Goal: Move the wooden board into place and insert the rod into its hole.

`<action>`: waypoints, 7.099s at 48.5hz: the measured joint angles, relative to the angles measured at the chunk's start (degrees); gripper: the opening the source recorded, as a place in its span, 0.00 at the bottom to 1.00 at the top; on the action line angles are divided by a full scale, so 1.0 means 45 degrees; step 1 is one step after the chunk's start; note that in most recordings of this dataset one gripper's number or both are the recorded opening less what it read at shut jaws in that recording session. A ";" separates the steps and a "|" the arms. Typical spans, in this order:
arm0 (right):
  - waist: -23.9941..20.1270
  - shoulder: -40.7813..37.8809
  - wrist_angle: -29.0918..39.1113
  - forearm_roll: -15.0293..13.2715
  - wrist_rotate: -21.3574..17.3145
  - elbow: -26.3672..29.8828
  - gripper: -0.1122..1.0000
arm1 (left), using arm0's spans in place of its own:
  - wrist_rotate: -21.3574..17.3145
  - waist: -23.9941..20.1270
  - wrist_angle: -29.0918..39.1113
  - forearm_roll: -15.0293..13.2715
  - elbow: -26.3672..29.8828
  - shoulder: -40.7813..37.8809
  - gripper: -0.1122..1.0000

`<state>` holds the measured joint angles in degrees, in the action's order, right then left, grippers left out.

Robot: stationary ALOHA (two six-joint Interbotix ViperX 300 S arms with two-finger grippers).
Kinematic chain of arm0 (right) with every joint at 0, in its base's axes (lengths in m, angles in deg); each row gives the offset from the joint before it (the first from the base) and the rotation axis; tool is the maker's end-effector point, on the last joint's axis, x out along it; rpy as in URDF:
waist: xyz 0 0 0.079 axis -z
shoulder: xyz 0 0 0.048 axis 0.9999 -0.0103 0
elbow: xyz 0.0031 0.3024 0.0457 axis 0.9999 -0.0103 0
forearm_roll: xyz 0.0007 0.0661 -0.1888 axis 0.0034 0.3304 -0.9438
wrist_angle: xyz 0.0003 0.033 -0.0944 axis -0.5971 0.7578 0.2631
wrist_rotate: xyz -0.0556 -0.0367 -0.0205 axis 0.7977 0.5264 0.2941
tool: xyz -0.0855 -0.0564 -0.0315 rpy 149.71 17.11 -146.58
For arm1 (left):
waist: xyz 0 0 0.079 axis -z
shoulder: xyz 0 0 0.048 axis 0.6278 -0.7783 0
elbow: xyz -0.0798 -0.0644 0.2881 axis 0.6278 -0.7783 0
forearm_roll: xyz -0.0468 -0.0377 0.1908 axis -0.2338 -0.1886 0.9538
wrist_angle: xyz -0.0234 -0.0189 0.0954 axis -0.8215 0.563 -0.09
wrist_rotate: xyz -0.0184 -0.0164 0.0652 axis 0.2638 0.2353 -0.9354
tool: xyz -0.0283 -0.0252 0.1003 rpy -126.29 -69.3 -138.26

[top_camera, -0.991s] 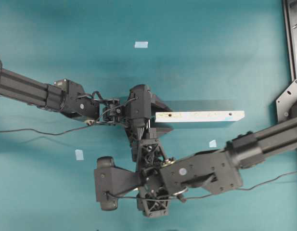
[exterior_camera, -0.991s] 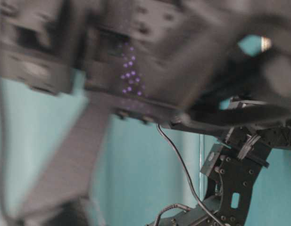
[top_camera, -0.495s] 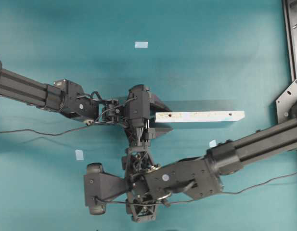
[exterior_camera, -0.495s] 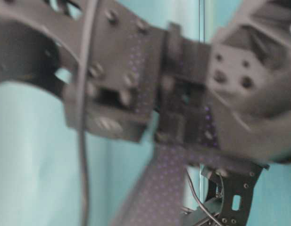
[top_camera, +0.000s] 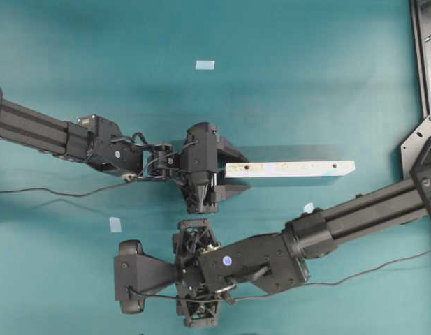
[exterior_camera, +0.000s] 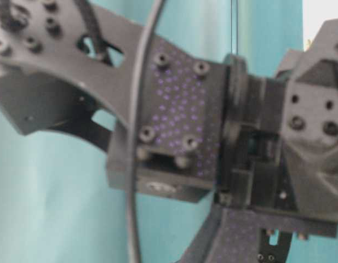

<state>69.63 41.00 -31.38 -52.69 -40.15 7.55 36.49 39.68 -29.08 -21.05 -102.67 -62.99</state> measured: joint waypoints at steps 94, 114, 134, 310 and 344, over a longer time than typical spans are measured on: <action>-0.0059 -0.0254 -0.1328 0.0000 -0.0625 -0.0742 0.40 | 0.0020 0.0059 0.0000 -0.0039 0.0000 0.0000 0.73; -0.0078 -0.0234 -0.1543 -0.0039 -0.0762 -0.0898 0.28 | 0.0020 0.0059 0.0000 -0.0039 0.0000 0.0000 0.73; -0.0176 0.0762 -0.1484 -0.1309 -0.0781 -0.1055 0.18 | 0.0020 0.0059 0.0000 -0.0039 0.0000 0.0000 0.73; 0.5938 0.6309 -2.1992 -0.4434 0.2207 -1.5332 0.18 | 0.0020 0.0078 0.0078 -0.0137 0.0039 0.0293 0.29; 0.5938 0.5781 -2.1992 -0.4434 0.2246 -1.5215 0.18 | 0.0039 0.0078 0.0117 -0.0137 0.0098 0.0273 0.29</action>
<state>96.35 67.02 -130.35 -72.65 -30.04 -60.91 36.67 40.03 -28.55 -21.66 -102.23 -61.76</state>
